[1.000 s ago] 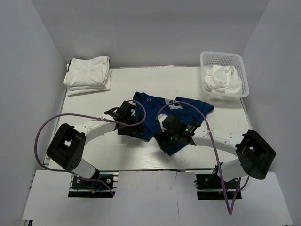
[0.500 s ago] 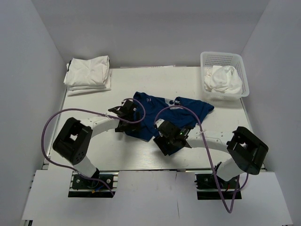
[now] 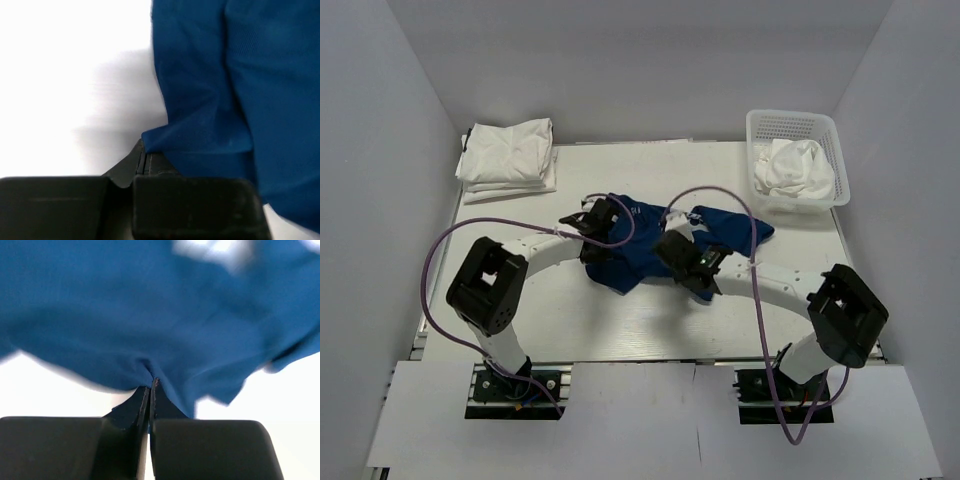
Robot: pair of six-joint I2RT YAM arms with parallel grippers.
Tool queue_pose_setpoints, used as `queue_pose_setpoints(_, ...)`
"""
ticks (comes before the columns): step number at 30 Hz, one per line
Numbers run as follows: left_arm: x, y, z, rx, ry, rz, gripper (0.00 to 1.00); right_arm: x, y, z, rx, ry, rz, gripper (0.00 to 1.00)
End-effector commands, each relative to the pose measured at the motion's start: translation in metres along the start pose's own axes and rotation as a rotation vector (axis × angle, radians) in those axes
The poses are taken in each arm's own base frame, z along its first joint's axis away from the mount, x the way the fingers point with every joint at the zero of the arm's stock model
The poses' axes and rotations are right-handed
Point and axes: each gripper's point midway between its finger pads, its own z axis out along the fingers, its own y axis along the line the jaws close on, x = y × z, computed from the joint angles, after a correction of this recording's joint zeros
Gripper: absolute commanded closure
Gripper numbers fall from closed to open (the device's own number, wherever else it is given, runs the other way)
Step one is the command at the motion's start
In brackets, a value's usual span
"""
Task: Fold and stack the t-shirts
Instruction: Flatten out the tshirt
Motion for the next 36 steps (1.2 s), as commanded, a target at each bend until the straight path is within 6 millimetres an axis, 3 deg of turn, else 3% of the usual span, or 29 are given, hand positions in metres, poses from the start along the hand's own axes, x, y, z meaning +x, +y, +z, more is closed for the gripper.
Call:
queue_pose_setpoints(1,-0.07,0.021,-0.031,-0.164,-0.213,-0.131,1.0,-0.107,-0.05,-0.035,0.206,-0.329,0.229,1.0)
queue_pose_setpoints(2,-0.073,0.03,-0.038,-0.225,-0.211,-0.135,1.0,-0.126,-0.068,-0.048,0.24,-0.389,0.262,1.0)
queue_pose_setpoints(3,-0.105,0.035,-0.058,-0.277,-0.305,-0.177,1.0,-0.139,-0.073,-0.054,0.243,-0.421,0.264,1.0)
queue_pose_setpoints(5,-0.121,0.041,-0.069,-0.343,-0.342,-0.223,1.0,-0.179,-0.095,-0.078,0.269,-0.538,0.345,1.0)
queue_pose_setpoints(6,-0.135,0.049,-0.087,-0.392,-0.383,-0.241,1.0,-0.196,-0.112,-0.093,0.326,-0.583,0.341,1.0)
queue_pose_setpoints(8,-0.148,0.054,-0.104,-0.413,-0.429,-0.282,1.0,-0.212,-0.134,-0.113,0.389,-0.643,0.389,1.0)
queue_pose_setpoints(9,-0.16,0.06,-0.115,-0.428,-0.475,-0.31,1.0,-0.231,-0.153,-0.137,0.415,-0.703,0.399,1.0)
queue_pose_setpoints(10,-0.166,0.062,-0.123,-0.427,-0.498,-0.324,1.0,-0.242,-0.16,-0.149,0.411,-0.756,0.429,1.0)
queue_pose_setpoints(13,-0.187,0.071,-0.164,-0.42,-0.59,-0.363,1.0,-0.265,-0.19,-0.195,0.446,-0.858,0.409,1.0)
queue_pose_setpoints(15,-0.199,0.08,-0.192,-0.428,-0.647,-0.365,1.0,-0.276,-0.217,-0.235,0.502,-0.919,0.432,1.0)
queue_pose_setpoints(19,-0.209,0.099,-0.263,-0.373,-0.768,-0.387,1.0,-0.262,-0.251,-0.279,0.609,-0.94,0.414,1.0)
queue_pose_setpoints(20,-0.209,0.11,-0.296,-0.328,-0.831,-0.43,1.0,-0.254,-0.259,-0.295,0.622,-0.961,0.438,1.0)
queue_pose_setpoints(21,-0.206,0.112,-0.311,-0.299,-0.847,-0.385,1.0,-0.251,-0.264,-0.304,0.625,-0.982,0.453,1.0)
queue_pose_setpoints(22,-0.209,0.111,-0.327,-0.236,-0.892,-0.387,1.0,-0.244,-0.271,-0.329,0.597,-1.041,0.468,1.0)
queue_pose_setpoints(23,-0.205,0.112,-0.361,-0.1,-0.944,-0.381,1.0,-0.241,-0.273,-0.335,0.59,-1.047,0.461,1.0)
queue_pose_setpoints(24,-0.201,0.115,-0.379,-0.051,-0.981,-0.347,1.0,-0.237,-0.276,-0.342,0.583,-1.055,0.461,1.0)
queue_pose_setpoints(25,-0.197,0.115,-0.393,0.01,-1.017,-0.335,1.0,-0.23,-0.284,-0.369,0.558,-1.111,0.489,1.0)
queue_pose_setpoints(26,-0.197,0.108,-0.418,0.138,-1.071,-0.318,1.0,-0.229,-0.286,-0.377,0.543,-1.129,0.496,1.0)
queue_pose_setpoints(27,-0.185,0.119,-0.455,0.226,-1.146,-0.325,1.0,-0.224,-0.288,-0.383,0.535,-1.122,0.49,1.0)
queue_pose_setpoints(28,-0.178,0.109,-0.476,0.347,-1.182,-0.269,1.0,-0.218,-0.295,-0.403,0.516,-1.165,0.512,1.0)
queue_pose_setpoints(30,-0.165,0.106,-0.508,0.47,-1.253,-0.206,1.0,-0.215,-0.291,-0.42,0.436,-1.212,0.487,1.0)
queue_pose_setpoints(31,-0.151,0.105,-0.543,0.587,-1.31,-0.164,1.0,-0.212,-0.293,-0.435,0.405,-1.247,0.494,1.0)
queue_pose_setpoints(32,-0.146,0.106,-0.558,0.622,-1.338,-0.137,1.0,-0.214,-0.287,-0.449,0.322,-1.293,0.476,1.0)
queue_pose_setpoints(34,-0.14,0.109,-0.584,0.676,-1.38,-0.122,1.0,-0.211,-0.281,-0.455,0.269,-1.291,0.445,1.0)
queue_pose_setpoints(36,-0.14,0.115,-0.597,0.676,-1.399,-0.135,1.0,-0.213,-0.286,-0.493,0.215,-1.396,0.46,1.0)
